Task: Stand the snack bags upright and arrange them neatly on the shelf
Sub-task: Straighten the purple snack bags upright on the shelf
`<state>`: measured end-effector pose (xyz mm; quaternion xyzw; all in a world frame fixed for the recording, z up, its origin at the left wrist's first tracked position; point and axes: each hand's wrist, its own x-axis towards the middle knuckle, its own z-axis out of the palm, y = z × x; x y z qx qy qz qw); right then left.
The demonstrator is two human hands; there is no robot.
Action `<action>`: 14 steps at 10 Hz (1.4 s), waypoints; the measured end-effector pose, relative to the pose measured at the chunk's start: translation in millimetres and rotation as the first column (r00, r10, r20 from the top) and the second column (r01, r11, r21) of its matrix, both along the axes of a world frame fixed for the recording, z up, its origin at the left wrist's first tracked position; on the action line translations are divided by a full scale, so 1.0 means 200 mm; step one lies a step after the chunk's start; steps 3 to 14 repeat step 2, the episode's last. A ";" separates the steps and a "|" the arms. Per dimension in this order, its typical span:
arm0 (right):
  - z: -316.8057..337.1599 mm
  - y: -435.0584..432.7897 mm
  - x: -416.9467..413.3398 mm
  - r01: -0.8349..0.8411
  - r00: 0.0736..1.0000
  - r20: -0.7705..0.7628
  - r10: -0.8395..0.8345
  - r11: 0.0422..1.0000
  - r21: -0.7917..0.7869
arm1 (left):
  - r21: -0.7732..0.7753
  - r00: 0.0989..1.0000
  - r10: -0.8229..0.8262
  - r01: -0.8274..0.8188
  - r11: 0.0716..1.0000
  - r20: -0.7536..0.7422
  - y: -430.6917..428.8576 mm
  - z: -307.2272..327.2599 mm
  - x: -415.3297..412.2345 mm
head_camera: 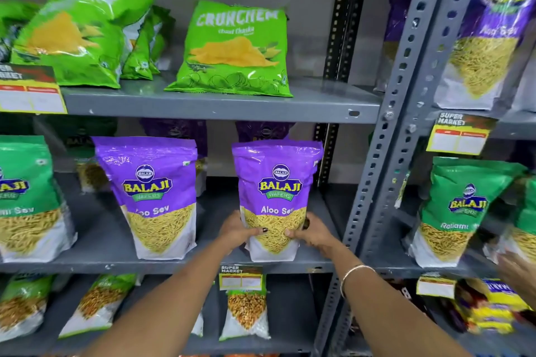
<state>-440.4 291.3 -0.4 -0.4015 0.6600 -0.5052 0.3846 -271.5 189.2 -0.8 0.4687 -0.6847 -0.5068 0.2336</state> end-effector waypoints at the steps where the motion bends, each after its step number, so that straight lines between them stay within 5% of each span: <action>1: 0.00 0.03 0.02 0.011 1.000 -0.021 -0.010 1.000 0.016 | -0.015 0.999 -0.041 0.042 0.999 0.028 0.01 0.01 0.02; 14: -0.01 0.03 0.03 -0.004 1.000 -0.028 0.004 1.000 -0.005 | -0.032 0.998 -0.031 0.033 0.999 0.059 0.01 0.01 0.02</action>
